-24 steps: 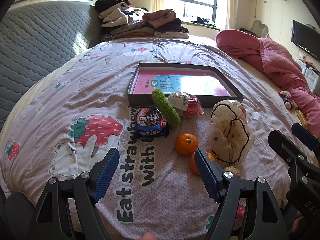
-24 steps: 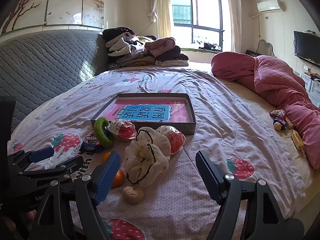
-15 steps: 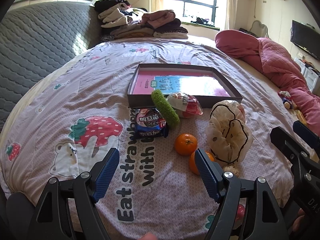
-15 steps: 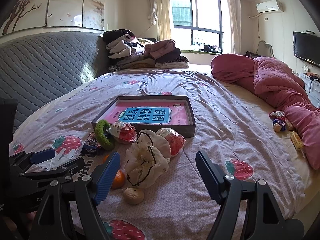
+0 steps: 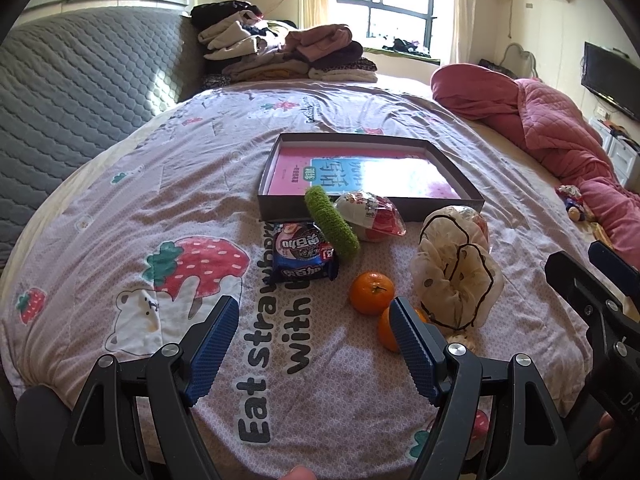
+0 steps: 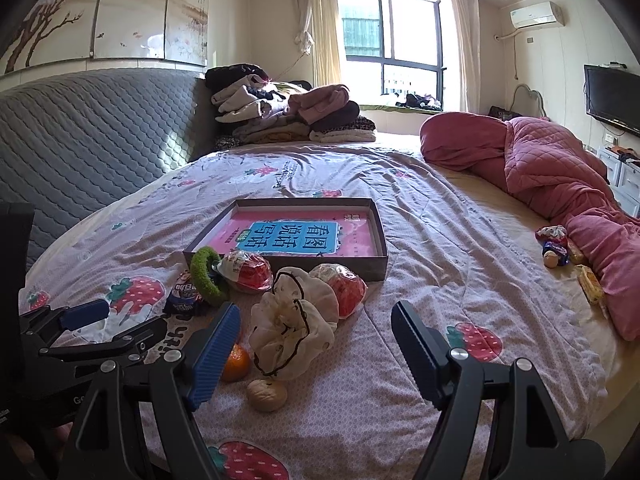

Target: Organize objects

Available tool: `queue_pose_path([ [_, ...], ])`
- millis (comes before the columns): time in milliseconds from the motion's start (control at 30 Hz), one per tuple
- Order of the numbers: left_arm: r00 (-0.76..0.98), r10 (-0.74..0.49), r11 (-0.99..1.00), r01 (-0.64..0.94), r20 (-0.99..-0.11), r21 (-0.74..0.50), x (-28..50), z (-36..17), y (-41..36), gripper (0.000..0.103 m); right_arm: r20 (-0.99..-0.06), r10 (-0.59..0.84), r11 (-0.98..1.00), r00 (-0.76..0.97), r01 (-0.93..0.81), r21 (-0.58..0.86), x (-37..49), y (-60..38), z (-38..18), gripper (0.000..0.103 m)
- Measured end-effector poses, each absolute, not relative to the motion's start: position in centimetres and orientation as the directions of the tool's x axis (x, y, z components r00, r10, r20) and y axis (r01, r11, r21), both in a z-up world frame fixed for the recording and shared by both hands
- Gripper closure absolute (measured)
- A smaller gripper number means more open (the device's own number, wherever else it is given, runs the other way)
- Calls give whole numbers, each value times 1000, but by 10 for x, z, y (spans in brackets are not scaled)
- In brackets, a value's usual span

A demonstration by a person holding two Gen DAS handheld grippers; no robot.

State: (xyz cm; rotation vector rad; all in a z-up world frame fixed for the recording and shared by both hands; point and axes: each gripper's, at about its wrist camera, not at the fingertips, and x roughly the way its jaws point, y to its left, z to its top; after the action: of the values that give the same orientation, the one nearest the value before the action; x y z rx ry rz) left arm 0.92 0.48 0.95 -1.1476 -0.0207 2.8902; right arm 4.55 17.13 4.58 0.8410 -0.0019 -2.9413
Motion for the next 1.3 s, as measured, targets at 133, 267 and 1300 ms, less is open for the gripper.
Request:
queue_pose_path([
  [133, -730, 36, -999, -25, -682, -26, 10, 12, 4, 24, -527, -80, -997, -846, 79, 25, 46, 171, 46, 26],
  [267, -728, 38, -999, -27, -685, -26, 10, 11, 3, 24, -529, -81, -996, -845, 81, 23, 46, 170, 46, 26],
  [1300, -670, 63, -998, -60, -740, -30, 4, -10, 5, 24, -585, -106, -992, -804, 128, 5, 48, 167, 27, 26],
])
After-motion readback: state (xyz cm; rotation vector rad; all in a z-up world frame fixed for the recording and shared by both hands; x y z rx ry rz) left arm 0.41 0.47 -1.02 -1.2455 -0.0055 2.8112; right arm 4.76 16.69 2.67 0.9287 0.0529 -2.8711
